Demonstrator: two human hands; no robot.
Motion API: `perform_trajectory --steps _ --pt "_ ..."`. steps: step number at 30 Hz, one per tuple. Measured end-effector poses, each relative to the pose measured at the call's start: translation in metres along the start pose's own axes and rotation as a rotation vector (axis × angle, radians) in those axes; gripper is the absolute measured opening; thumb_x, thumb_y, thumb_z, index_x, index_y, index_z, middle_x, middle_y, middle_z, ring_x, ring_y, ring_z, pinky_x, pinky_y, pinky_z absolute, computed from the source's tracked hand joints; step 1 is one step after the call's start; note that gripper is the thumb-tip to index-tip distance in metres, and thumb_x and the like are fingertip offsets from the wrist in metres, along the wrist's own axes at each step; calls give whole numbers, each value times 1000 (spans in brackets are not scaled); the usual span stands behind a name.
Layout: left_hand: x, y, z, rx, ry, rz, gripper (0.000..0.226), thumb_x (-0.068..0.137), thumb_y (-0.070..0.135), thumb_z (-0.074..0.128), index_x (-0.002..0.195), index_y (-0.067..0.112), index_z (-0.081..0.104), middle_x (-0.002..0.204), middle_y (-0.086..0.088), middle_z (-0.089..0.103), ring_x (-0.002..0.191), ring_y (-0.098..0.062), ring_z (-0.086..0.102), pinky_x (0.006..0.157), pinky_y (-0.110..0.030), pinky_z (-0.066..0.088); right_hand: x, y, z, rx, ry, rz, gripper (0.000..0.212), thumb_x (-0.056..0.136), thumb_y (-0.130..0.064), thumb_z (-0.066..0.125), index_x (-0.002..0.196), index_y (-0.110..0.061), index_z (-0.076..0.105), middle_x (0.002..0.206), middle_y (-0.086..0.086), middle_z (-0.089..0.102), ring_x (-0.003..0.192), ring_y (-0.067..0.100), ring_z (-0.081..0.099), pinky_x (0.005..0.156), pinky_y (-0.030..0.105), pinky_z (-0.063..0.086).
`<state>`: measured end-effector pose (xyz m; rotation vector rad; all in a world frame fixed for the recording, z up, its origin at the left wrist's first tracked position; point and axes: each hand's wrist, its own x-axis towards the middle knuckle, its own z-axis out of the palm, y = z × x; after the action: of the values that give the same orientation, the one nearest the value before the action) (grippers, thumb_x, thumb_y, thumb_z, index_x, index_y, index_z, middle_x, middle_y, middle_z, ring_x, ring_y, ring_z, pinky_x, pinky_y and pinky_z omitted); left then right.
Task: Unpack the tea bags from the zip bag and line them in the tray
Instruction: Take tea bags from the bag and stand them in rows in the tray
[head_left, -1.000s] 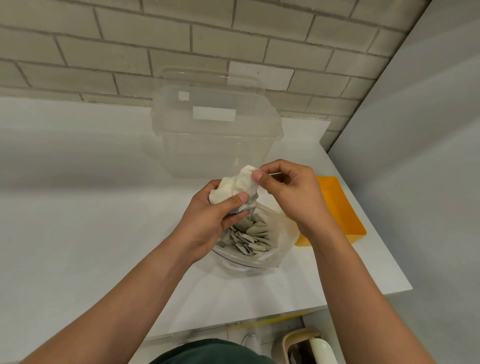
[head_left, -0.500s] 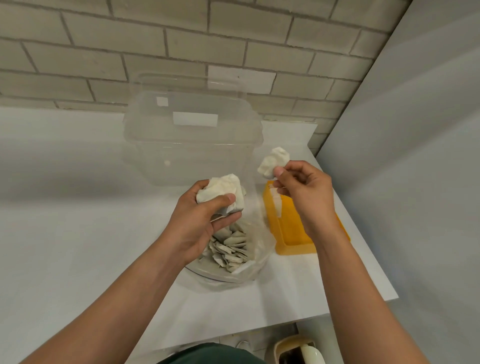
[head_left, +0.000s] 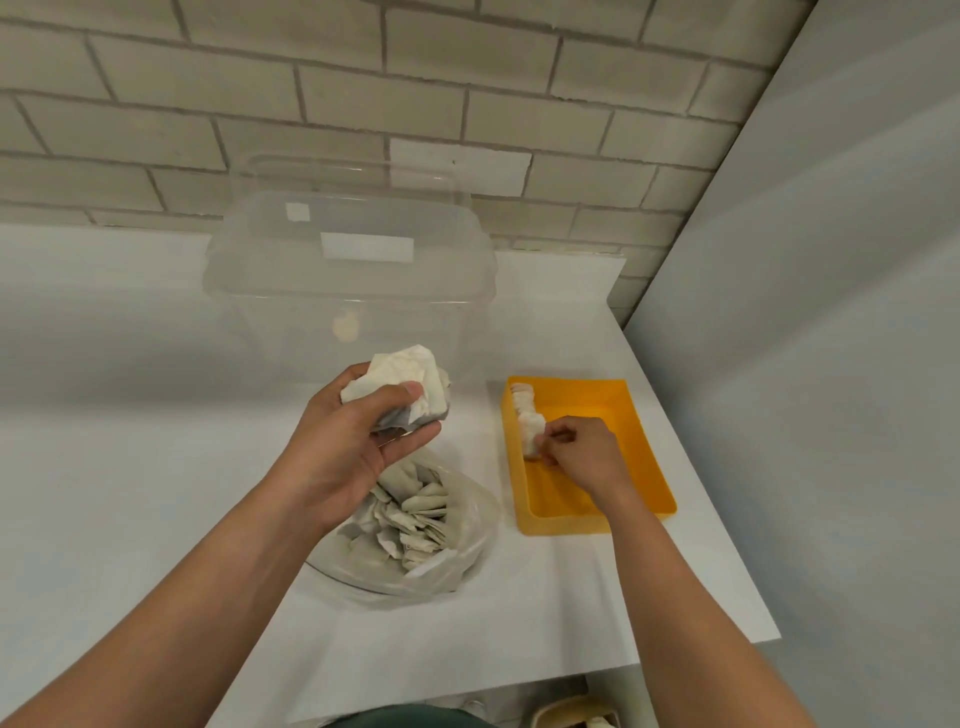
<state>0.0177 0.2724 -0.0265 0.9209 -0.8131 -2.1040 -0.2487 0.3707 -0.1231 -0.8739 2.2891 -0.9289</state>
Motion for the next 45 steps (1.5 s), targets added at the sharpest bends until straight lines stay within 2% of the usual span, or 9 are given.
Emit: perform_trajectory --steps 3,8,13,18,22,26,33,39,45 --pt "0 -4 3 3 13 -11 41 90 -2 72 129 3 63 132 -22 67 107 -35 75 82 -40 63 5 3 5 -48 -29 4 8 83 -22 80 90 -24 78 76 -6 77 81 14 74 88 41 60" --pt "1 -8 7 11 16 -26 39 92 -1 69 130 0 61 131 -23 67 112 -35 73 84 -40 63 6 3 7 -158 -57 12 26 73 -29 90 93 -25 74 85 -9 73 88 13 69 77 27 51" --pt "0 -11 10 45 -21 -50 33 97 1 60 130 1 62 130 -24 68 116 -36 71 83 -38 63 8 3 14 -269 -20 -8 31 77 -33 87 104 -20 78 102 1 78 99 22 70 88 35 56" --pt "-2 -12 13 77 -17 -58 31 97 2 59 128 1 63 130 -26 67 117 -41 69 79 -40 63 1 -3 6 -303 28 -34 45 79 -37 85 118 -20 73 104 0 76 104 22 68 88 36 55" --pt "-1 -13 16 51 -30 -57 37 97 1 62 134 2 59 132 -28 65 115 -45 69 81 -44 62 -29 -47 -15 -14 171 -213 20 90 -36 76 108 -27 75 90 -14 73 85 5 68 74 21 51" --pt "-1 -17 22 55 -28 -42 40 94 -2 66 133 -1 57 132 -30 64 115 -46 69 78 -41 63 -74 -105 -27 360 66 -411 5 92 -24 76 94 -21 79 79 -8 75 75 11 71 73 26 58" --pt "-4 -20 30 106 -96 10 53 86 -4 75 133 4 52 129 -23 68 107 -33 75 79 -40 65 -85 -128 -18 279 -116 -403 16 86 -31 83 99 -24 79 86 -10 76 76 11 72 76 31 61" --pt "-8 -20 30 138 -92 38 53 77 -8 80 123 8 58 123 -21 67 99 -28 76 81 -37 64 -77 -129 -16 223 -149 -385 5 89 -28 78 93 -25 79 82 -12 76 73 3 70 74 27 58" --pt "-5 -18 27 3 -103 -75 26 98 -2 54 123 4 60 115 -24 64 109 -39 72 82 -45 64 -68 -130 -22 128 -85 -457 11 90 -28 77 101 -27 80 86 -14 76 78 5 70 77 33 59"
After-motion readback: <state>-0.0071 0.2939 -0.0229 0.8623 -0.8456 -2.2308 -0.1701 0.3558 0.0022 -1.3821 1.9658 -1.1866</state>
